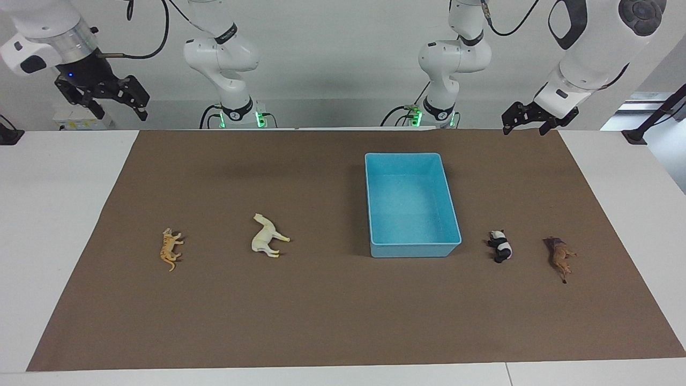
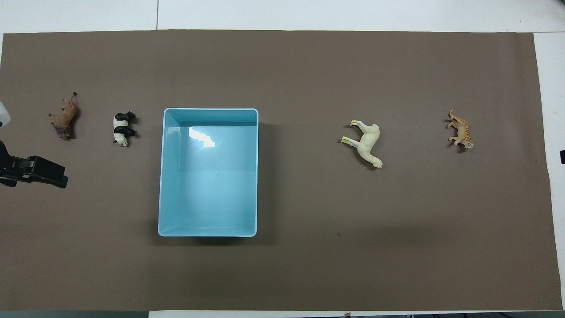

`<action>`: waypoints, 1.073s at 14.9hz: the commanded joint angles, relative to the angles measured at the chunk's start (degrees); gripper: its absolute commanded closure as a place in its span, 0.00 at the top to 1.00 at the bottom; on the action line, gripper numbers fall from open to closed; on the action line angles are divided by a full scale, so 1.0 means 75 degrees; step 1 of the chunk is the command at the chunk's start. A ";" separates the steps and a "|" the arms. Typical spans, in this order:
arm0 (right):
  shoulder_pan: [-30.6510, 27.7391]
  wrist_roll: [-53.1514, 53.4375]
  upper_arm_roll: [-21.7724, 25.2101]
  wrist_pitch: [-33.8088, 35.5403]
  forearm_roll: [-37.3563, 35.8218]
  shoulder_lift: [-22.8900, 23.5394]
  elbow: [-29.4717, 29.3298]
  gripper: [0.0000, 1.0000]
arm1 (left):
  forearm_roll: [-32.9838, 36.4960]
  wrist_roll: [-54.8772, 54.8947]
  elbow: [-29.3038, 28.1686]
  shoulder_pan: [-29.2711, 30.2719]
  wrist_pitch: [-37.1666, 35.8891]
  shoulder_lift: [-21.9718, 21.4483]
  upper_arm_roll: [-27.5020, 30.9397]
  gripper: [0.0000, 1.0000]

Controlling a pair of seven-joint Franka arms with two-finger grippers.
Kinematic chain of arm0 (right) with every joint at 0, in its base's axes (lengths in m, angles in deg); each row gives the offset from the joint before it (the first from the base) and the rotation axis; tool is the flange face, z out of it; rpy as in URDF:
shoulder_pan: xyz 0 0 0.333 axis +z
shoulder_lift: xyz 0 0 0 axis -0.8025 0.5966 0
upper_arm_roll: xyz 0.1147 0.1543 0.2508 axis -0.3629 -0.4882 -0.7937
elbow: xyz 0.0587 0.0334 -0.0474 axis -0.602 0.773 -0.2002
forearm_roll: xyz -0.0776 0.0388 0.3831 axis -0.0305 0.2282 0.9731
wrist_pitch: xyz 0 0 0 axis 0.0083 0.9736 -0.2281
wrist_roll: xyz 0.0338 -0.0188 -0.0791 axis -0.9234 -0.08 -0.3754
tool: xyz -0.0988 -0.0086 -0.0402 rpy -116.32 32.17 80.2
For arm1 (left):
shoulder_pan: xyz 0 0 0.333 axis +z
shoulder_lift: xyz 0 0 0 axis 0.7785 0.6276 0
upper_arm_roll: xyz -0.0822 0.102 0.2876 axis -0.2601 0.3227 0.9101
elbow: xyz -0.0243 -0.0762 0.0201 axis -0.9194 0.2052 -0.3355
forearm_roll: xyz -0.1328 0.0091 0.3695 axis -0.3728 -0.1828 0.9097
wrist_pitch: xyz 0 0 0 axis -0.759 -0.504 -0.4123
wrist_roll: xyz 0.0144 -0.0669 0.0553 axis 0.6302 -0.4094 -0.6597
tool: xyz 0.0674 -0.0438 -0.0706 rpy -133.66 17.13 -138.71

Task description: Put all toys into storage box

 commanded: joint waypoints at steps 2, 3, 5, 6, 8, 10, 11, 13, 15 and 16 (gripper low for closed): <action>-0.0098 0.0132 -0.0082 0.0064 -0.0039 -0.0093 0.0073 1.00 | -0.0084 0.0121 -0.0144 0.0056 -0.0076 -0.0170 -0.0011 1.00; -0.0098 0.0120 -0.0082 0.0064 -0.0039 -0.0093 0.0073 1.00 | -0.0084 0.0121 -0.0133 0.0056 -0.0076 -0.0170 -0.0022 1.00; -0.0086 0.0120 -0.0082 0.0064 -0.0039 -0.0093 0.0073 1.00 | -0.0084 0.0110 -0.0132 0.0009 -0.0088 -0.0170 -0.0022 1.00; -0.0086 0.0109 -0.0082 0.0076 -0.0039 -0.0093 0.0073 1.00 | -0.0084 0.0121 -0.0132 -0.0015 -0.0076 -0.0170 -0.0034 1.00; -0.0098 0.0097 -0.0082 0.0076 -0.0039 -0.0093 0.0073 1.00 | -0.0084 0.0121 -0.0132 -0.0015 -0.0088 -0.0170 -0.0034 1.00; -0.0145 0.0085 -0.0047 0.0356 -0.0039 -0.0139 0.0119 1.00 | -0.0084 0.0121 -0.0156 -0.0003 -0.0076 -0.0170 -0.0034 1.00; -0.0226 0.0073 -0.0047 0.0241 -0.0028 -0.0197 0.0235 1.00 | -0.0072 0.0121 -0.0191 -0.0015 0.0156 -0.0205 -0.0034 1.00; -0.0239 0.0027 -0.0047 -0.0517 -0.0028 -0.0489 0.0994 1.00 | -0.0060 0.0144 -0.0424 0.0008 0.1265 -0.0229 -0.0034 1.00; -0.0250 -0.0090 -0.0047 -0.1805 -0.0028 -0.0702 0.2072 1.00 | -0.0060 0.0168 -0.0706 0.0090 0.2240 -0.0148 -0.0034 1.00; -0.0262 -0.0091 -0.0047 -0.2147 -0.0039 -0.0632 0.2366 1.00 | -0.0060 0.0168 -0.0811 0.0091 0.2604 0.0004 -0.0034 1.00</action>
